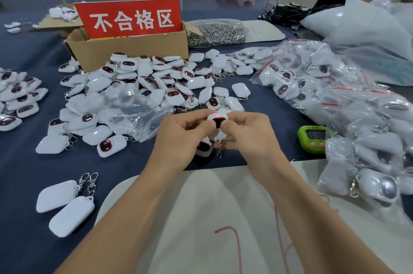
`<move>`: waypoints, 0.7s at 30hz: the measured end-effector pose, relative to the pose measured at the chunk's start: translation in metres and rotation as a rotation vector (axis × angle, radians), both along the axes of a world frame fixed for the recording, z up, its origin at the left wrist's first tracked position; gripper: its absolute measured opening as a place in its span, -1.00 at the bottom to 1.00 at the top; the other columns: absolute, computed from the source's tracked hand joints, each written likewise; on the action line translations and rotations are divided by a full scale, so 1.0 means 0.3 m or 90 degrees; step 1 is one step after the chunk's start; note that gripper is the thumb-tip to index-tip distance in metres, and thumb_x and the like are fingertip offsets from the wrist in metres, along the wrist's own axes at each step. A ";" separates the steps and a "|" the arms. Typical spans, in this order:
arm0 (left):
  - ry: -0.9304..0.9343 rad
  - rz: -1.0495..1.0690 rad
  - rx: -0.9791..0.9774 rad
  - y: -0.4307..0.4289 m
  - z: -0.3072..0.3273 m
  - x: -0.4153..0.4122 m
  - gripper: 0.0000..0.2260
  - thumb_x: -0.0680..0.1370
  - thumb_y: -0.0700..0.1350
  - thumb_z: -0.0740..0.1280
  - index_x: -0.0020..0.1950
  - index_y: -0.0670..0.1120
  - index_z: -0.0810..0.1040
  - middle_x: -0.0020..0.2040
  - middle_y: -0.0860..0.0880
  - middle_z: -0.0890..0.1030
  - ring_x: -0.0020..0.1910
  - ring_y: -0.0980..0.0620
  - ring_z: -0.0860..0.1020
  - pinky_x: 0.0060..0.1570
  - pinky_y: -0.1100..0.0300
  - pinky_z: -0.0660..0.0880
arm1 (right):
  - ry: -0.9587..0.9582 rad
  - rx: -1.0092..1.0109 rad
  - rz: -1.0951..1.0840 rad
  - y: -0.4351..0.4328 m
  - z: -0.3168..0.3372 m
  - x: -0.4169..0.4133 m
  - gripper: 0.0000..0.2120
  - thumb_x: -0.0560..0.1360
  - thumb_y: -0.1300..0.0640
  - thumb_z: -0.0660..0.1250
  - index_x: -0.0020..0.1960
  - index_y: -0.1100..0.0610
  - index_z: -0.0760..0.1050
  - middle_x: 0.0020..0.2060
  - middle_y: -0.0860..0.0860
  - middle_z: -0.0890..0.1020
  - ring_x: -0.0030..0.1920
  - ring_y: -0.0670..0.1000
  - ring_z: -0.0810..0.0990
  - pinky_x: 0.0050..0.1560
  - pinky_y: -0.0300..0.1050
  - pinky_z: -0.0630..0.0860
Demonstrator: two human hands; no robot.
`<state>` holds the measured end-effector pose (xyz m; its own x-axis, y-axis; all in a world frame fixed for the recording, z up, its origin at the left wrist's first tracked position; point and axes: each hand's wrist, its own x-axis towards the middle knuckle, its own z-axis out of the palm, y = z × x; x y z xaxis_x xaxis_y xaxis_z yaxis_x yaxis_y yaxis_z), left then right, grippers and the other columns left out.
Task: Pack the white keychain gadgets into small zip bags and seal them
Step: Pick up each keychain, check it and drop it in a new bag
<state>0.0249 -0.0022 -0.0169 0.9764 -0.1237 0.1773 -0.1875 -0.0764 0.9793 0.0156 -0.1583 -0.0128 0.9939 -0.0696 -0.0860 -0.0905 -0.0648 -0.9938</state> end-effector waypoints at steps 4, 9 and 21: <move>0.011 0.012 -0.023 0.002 0.006 -0.008 -0.72 0.54 -0.21 0.45 -0.03 0.20 0.76 -0.16 -0.02 0.75 -0.21 0.16 0.66 -0.24 0.39 0.54 | 0.000 0.001 0.021 0.006 0.003 0.008 -0.83 0.56 0.30 0.33 -0.08 0.22 0.71 -0.07 0.34 0.70 -0.03 0.37 0.71 0.01 0.15 0.72; 0.043 0.061 -0.009 0.007 0.013 -0.003 -0.80 0.49 -0.18 0.47 -0.10 0.14 0.77 -0.23 -0.03 0.73 -0.29 0.16 0.63 -0.33 0.38 0.52 | -0.018 -0.030 0.024 0.028 -0.003 0.007 -0.82 0.56 0.25 0.35 -0.10 0.13 0.73 -0.12 0.31 0.71 -0.02 0.38 0.70 0.03 0.23 0.70; 0.061 0.065 -0.027 0.007 0.013 0.015 -0.73 0.49 -0.24 0.48 -0.12 0.16 0.77 -0.20 0.01 0.75 -0.22 0.15 0.68 -0.18 0.38 0.54 | -0.012 -0.006 0.029 0.019 0.016 0.006 -0.82 0.54 0.33 0.33 -0.07 0.20 0.72 -0.11 0.34 0.70 -0.12 0.28 0.74 0.00 0.13 0.72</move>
<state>0.0295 0.0000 -0.0131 0.9962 -0.0170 0.0860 -0.0867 -0.0490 0.9950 0.0173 -0.1527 -0.0080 0.9975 -0.0248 -0.0667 -0.0685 -0.0775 -0.9946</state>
